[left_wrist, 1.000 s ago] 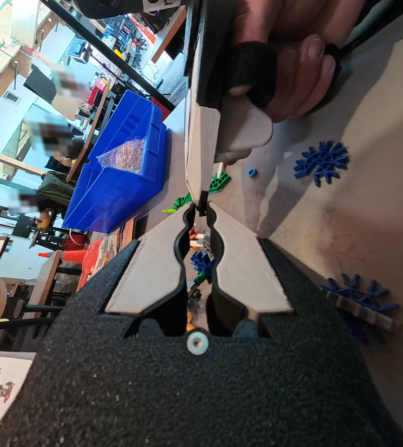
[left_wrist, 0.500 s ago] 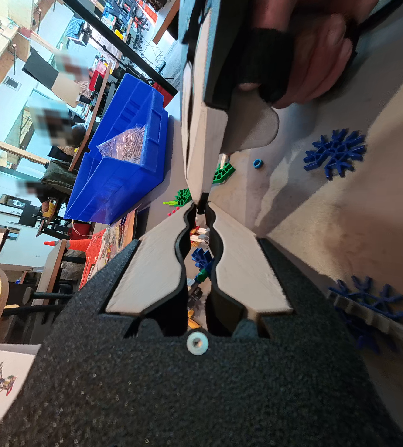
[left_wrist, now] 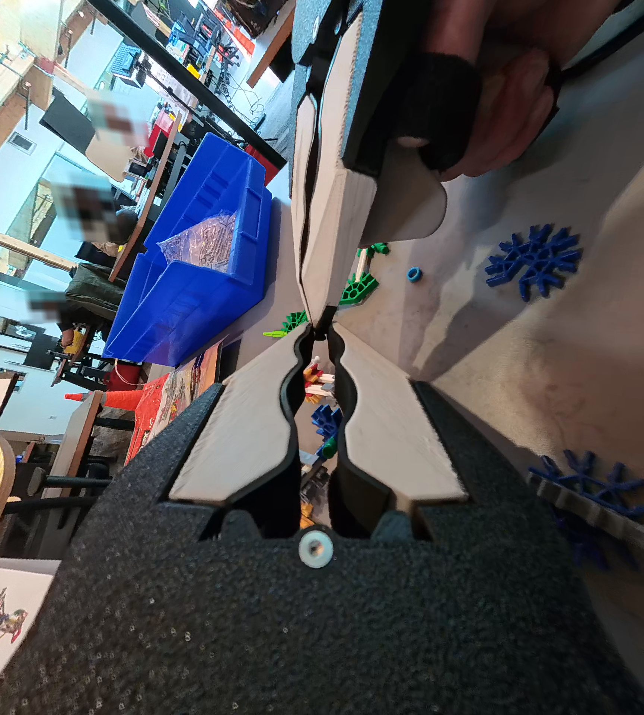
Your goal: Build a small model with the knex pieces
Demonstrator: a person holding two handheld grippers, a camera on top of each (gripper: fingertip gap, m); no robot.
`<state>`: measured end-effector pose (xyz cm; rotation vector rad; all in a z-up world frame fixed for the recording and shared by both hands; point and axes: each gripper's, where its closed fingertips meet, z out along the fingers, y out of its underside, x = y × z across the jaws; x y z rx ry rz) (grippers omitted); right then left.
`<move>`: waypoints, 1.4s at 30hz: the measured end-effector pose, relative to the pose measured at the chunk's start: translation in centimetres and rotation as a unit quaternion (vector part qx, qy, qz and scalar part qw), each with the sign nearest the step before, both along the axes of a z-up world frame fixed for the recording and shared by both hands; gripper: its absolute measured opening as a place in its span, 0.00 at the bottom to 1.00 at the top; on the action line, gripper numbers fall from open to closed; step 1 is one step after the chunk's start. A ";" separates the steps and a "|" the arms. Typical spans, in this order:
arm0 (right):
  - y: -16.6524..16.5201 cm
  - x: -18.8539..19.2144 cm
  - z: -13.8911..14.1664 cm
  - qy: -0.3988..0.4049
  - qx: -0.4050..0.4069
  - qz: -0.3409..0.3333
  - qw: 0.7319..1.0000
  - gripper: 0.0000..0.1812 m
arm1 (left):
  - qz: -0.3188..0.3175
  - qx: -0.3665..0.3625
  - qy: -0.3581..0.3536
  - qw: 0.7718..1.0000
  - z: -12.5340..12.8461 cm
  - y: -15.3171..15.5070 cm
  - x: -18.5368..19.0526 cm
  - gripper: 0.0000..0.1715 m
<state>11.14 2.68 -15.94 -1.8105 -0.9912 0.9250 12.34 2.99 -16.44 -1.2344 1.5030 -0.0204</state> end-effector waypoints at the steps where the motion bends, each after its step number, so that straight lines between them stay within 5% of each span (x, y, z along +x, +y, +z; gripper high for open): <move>1: 0.0 0.0 0.0 0.001 0.000 0.000 1.000 0.03 | 0.000 -0.001 0.000 1.000 0.0 0.0 0.0 0.04; 10: 0.1 0.2 -0.7 -0.080 0.081 0.001 0.994 0.03 | -0.006 -0.014 0.006 1.000 -0.7 0.0 0.0 0.05; 25: 0.1 0.1 -0.1 -0.007 -0.003 -0.009 1.000 0.03 | -0.003 0.001 -0.009 1.000 -0.1 0.1 0.0 0.04; 42: 0.6 0.0 0.0 -0.002 0.006 -0.033 0.999 0.03 | 0.007 0.007 -0.015 1.000 0.1 0.6 0.0 0.03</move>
